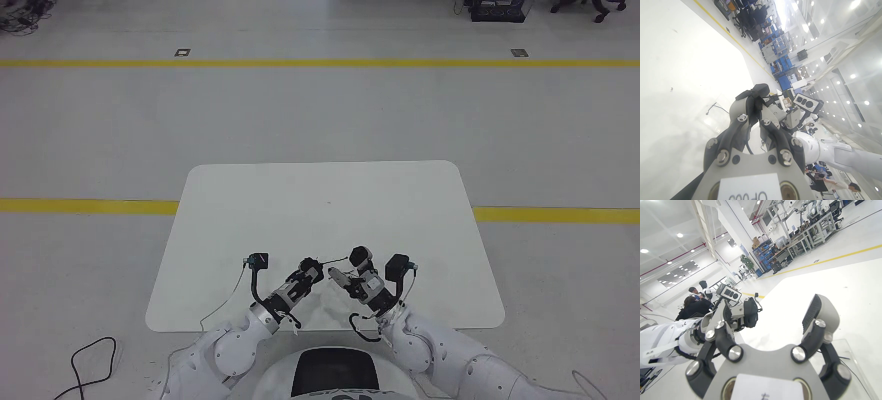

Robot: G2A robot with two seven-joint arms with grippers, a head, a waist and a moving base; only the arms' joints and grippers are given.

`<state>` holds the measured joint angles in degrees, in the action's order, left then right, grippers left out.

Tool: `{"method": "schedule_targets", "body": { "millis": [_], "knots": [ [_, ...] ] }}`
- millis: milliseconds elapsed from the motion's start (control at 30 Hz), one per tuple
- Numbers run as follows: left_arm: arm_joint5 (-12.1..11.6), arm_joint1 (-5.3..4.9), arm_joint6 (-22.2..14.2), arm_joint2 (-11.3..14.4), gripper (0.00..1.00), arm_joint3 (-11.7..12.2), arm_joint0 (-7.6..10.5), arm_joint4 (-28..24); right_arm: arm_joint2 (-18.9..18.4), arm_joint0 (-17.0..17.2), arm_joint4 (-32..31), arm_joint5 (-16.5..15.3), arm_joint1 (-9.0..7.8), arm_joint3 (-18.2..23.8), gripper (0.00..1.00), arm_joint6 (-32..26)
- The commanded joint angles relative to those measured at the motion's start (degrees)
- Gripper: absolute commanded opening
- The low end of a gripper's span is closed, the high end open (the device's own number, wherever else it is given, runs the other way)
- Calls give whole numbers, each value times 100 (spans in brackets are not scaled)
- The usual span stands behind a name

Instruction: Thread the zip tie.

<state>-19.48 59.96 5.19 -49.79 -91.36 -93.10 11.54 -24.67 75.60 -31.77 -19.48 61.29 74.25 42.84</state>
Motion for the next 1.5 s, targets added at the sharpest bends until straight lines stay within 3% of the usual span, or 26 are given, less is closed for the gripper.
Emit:
{"method": "schedule_targets", "body": {
  "millis": [0,200,433,600,700,867,1133,1267,1467],
  "knots": [
    [0,0,0,0,0,0,0,0,0,0,0,0,0,0,100,0],
    [0,28,-107,-114,0,7,-12,-887,-228,117,459,0,-86,282,100,-286],
    [0,10,-632,-368,0,-296,-136,-1876,-473,231,1670,0,-444,1049,100,-1006],
    [0,29,-1139,-727,0,-459,-315,-2582,-787,280,2657,0,-733,1557,100,-2031],
    [0,56,-1302,-945,0,-454,-417,-2619,-1070,349,3095,0,-845,1725,100,-2559],
    [0,127,-1529,-1238,0,-544,-580,-2776,-1566,487,3808,0,-906,1979,100,-3613],
    [0,264,-1991,-1574,0,-713,-786,-2825,-2569,796,4897,0,-717,1970,100,-5762],
    [0,359,-2260,-1679,0,-756,-838,-2936,-3091,944,5452,0,-452,1738,100,-6955],
    [0,509,-2663,-1764,0,-739,-840,-3110,-3662,1098,5900,0,18,1273,100,-8254]
  ]
}}
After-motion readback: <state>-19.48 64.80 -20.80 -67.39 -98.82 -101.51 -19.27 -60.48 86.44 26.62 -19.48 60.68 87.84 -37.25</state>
